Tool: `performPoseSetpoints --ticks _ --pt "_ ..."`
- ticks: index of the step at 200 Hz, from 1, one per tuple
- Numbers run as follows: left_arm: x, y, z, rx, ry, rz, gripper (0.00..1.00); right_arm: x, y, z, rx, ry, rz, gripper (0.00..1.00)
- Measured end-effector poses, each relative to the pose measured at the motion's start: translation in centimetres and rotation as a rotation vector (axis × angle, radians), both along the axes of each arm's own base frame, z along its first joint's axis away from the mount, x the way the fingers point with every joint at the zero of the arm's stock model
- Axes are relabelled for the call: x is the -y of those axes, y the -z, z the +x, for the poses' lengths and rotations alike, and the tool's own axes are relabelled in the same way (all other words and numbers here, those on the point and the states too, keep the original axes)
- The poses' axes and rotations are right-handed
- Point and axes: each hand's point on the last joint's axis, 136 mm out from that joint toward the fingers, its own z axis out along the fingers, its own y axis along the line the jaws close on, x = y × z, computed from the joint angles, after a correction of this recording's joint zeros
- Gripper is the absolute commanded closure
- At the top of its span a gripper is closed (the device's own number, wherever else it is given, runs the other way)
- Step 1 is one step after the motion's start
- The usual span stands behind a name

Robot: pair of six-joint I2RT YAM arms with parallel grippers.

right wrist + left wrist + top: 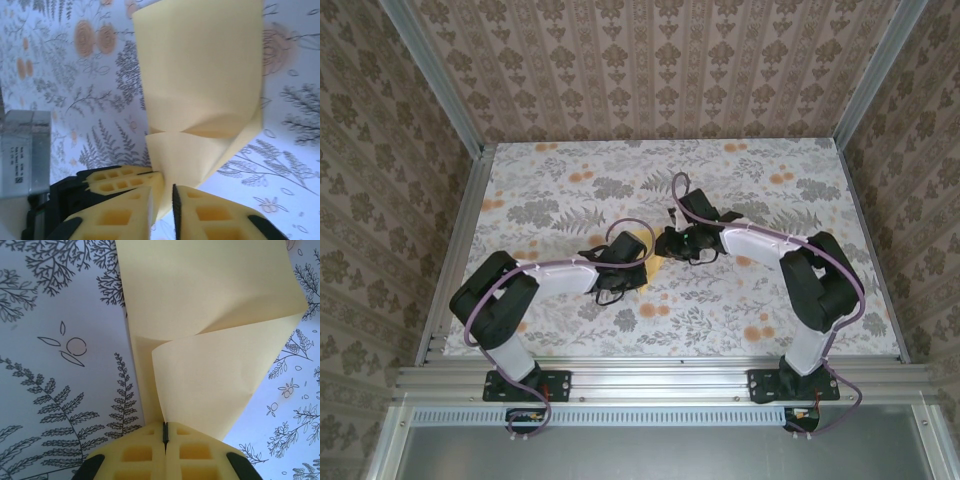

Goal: Fold a paper plane with a square sheet of paper (pick it up from the middle)

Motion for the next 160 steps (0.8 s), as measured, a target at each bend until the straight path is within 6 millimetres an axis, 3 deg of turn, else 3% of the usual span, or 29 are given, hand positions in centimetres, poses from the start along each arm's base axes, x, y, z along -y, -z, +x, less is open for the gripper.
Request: performPoseSetpoints --ticks 75,160 --pt "0.0 0.0 0.0 0.000 0.001 0.001 0.98 -2.0 3.7 -1.8 -0.114 -0.054 0.045 0.92" --pt "0.0 0.0 0.0 0.000 0.001 0.001 0.98 -1.9 6.2 -2.2 -0.166 -0.051 0.029 0.92"
